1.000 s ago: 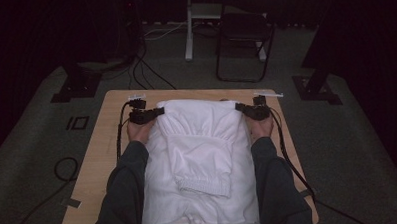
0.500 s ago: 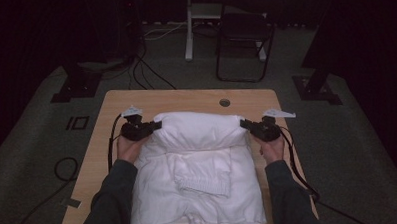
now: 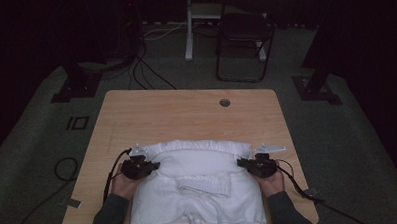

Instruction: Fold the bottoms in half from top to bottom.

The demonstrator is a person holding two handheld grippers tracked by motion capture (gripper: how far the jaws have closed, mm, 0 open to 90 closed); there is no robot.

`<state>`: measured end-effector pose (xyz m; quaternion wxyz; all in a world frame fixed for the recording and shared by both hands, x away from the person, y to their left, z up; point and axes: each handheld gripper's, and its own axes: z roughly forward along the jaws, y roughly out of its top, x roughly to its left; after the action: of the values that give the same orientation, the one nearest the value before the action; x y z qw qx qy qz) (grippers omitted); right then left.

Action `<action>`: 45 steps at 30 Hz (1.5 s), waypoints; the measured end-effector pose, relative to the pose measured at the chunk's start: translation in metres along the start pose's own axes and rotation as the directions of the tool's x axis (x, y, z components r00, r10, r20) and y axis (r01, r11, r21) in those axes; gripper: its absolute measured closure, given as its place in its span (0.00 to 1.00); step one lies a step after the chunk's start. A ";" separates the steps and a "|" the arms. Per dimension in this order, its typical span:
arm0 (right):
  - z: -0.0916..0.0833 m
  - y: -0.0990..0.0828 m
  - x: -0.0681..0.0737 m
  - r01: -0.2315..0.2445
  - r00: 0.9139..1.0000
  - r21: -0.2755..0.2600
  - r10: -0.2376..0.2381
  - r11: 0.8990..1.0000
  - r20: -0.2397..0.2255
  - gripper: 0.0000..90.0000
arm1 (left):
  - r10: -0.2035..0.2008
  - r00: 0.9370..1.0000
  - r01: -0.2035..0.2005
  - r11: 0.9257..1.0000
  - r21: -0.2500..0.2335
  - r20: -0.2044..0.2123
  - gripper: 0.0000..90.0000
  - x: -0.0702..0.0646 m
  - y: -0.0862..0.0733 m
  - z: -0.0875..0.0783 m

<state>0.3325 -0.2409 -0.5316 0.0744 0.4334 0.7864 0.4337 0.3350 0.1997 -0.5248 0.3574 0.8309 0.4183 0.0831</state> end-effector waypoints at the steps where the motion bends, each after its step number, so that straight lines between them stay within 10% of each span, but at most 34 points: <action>1: 0.002 -0.001 0.000 0.002 1.000 0.007 -0.002 1.000 0.007 0.96 | -0.004 1.000 0.004 1.000 -0.004 0.001 0.92 0.000 -0.001 0.004; 16: 0.027 0.020 -0.016 0.012 0.992 0.018 -0.014 1.000 0.129 0.96 | -0.051 0.996 0.046 0.997 -0.063 -0.072 0.93 0.020 0.032 0.035; 33: 0.061 0.059 -0.037 0.020 0.960 0.033 -0.028 0.999 0.278 0.96 | -0.141 0.981 0.130 0.988 -0.088 -0.132 0.93 0.044 0.072 0.066; 38: 0.043 0.066 -0.038 0.016 0.966 -0.010 -0.013 1.000 0.258 0.96 | -0.156 0.980 0.145 0.984 -0.101 -0.120 0.96 0.044 0.076 0.055; 45: -0.009 0.089 -0.028 0.068 0.970 -0.173 -0.024 0.983 0.243 0.97 | -0.126 0.992 0.109 0.941 -0.321 -0.032 0.97 0.029 0.099 -0.021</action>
<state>0.4003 -0.2454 -0.4667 0.2178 0.4558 0.7392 0.4455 0.4072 0.1936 -0.4482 0.4800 0.7335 0.4573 0.1497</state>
